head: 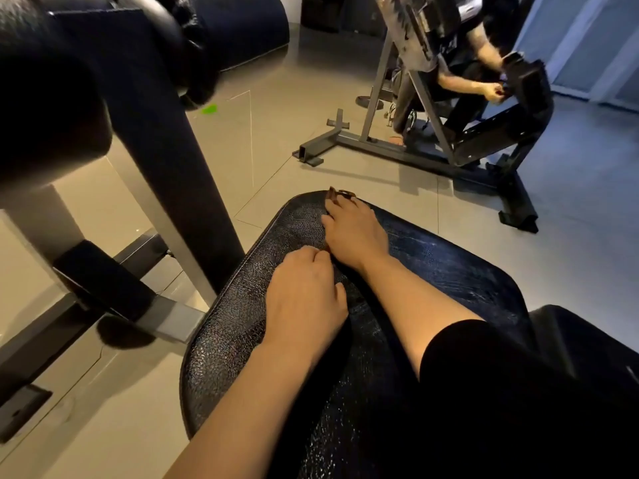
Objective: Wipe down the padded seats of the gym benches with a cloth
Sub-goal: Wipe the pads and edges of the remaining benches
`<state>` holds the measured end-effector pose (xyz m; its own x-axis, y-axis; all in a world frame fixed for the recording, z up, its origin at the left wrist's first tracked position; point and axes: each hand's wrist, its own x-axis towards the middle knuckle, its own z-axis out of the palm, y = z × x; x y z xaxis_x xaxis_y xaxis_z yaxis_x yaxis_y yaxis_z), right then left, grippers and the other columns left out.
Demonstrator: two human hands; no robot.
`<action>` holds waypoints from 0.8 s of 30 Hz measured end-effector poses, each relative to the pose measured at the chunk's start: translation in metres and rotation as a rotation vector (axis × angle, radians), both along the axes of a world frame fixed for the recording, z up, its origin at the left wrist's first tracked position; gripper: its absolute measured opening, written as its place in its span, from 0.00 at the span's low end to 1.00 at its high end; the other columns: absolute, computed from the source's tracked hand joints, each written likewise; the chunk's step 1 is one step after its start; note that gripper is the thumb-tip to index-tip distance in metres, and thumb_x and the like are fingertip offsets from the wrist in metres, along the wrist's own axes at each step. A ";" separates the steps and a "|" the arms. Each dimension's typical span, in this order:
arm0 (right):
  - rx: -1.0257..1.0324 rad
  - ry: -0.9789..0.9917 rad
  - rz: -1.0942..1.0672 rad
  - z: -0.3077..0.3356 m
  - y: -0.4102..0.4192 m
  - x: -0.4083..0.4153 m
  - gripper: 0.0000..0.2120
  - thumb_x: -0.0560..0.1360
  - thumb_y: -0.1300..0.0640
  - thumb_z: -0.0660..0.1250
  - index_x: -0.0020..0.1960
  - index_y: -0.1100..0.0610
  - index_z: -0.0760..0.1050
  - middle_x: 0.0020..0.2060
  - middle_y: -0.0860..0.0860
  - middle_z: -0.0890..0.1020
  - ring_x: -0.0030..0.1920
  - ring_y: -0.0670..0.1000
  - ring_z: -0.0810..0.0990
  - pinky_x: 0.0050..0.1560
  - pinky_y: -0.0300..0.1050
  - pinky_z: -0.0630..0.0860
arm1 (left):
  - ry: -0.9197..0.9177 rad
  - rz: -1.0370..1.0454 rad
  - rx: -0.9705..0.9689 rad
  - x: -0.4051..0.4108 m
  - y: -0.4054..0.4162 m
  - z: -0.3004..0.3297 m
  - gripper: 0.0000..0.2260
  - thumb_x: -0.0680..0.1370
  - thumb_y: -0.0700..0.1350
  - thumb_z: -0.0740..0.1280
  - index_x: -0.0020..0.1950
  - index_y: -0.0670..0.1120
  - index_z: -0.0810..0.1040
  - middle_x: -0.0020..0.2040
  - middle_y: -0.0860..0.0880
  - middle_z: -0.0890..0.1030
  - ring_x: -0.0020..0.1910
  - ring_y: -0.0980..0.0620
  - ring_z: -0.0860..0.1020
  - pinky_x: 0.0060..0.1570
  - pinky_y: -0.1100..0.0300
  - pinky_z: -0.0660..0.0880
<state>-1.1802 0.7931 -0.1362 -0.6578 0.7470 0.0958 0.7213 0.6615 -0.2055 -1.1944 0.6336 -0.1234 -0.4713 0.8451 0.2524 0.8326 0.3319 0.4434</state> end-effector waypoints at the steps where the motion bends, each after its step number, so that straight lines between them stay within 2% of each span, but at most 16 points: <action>1: 0.009 -0.006 -0.027 -0.001 0.003 0.008 0.23 0.82 0.49 0.48 0.74 0.54 0.65 0.74 0.52 0.66 0.74 0.56 0.60 0.74 0.57 0.57 | 0.014 -0.018 -0.008 0.005 0.001 -0.001 0.15 0.77 0.49 0.63 0.61 0.45 0.74 0.61 0.47 0.74 0.61 0.47 0.71 0.60 0.55 0.68; 4: 0.021 -0.016 -0.114 0.000 0.008 0.041 0.25 0.79 0.49 0.45 0.71 0.56 0.67 0.71 0.53 0.69 0.71 0.58 0.64 0.72 0.55 0.60 | 0.056 -0.074 -0.034 0.018 0.005 -0.003 0.14 0.78 0.50 0.62 0.60 0.45 0.74 0.61 0.48 0.74 0.61 0.47 0.71 0.61 0.56 0.66; 7: 0.023 -0.005 -0.214 -0.002 0.015 0.082 0.21 0.82 0.52 0.47 0.71 0.56 0.67 0.72 0.53 0.68 0.72 0.57 0.62 0.72 0.53 0.59 | 0.068 -0.121 -0.042 0.031 0.007 -0.005 0.15 0.78 0.51 0.62 0.62 0.46 0.73 0.63 0.48 0.73 0.64 0.48 0.69 0.64 0.57 0.64; 11: -0.019 -0.004 -0.324 -0.002 0.016 0.126 0.22 0.83 0.51 0.48 0.74 0.56 0.64 0.74 0.53 0.64 0.74 0.57 0.58 0.73 0.52 0.57 | 0.091 -0.182 -0.062 0.041 0.004 -0.007 0.18 0.79 0.52 0.61 0.65 0.46 0.72 0.67 0.48 0.71 0.67 0.48 0.67 0.68 0.57 0.61; 14: -0.033 -0.035 -0.368 0.000 0.011 0.135 0.23 0.84 0.49 0.47 0.77 0.55 0.60 0.77 0.52 0.60 0.76 0.57 0.54 0.75 0.53 0.55 | 0.102 -0.184 -0.083 0.033 -0.004 -0.006 0.17 0.78 0.53 0.61 0.64 0.46 0.72 0.66 0.49 0.71 0.66 0.49 0.67 0.67 0.57 0.61; 17: -0.018 -0.064 -0.406 0.002 0.004 0.122 0.23 0.83 0.50 0.48 0.76 0.56 0.61 0.76 0.52 0.61 0.76 0.57 0.54 0.75 0.56 0.55 | 0.112 -0.136 -0.099 0.017 -0.015 -0.002 0.16 0.78 0.53 0.62 0.61 0.45 0.73 0.63 0.48 0.73 0.64 0.48 0.69 0.64 0.56 0.65; 20: -0.002 -0.069 -0.337 0.005 -0.014 0.096 0.23 0.83 0.50 0.49 0.75 0.57 0.61 0.76 0.54 0.61 0.76 0.57 0.55 0.75 0.56 0.53 | 0.099 -0.048 -0.122 0.001 -0.026 0.003 0.15 0.78 0.52 0.63 0.59 0.44 0.74 0.61 0.47 0.73 0.62 0.46 0.70 0.60 0.54 0.68; 24: 0.020 -0.048 -0.083 0.008 -0.060 0.033 0.22 0.83 0.50 0.51 0.74 0.57 0.62 0.75 0.55 0.62 0.76 0.57 0.57 0.75 0.58 0.52 | 0.078 0.061 -0.154 -0.016 -0.037 0.006 0.12 0.77 0.47 0.63 0.56 0.42 0.74 0.59 0.43 0.74 0.59 0.43 0.72 0.55 0.50 0.71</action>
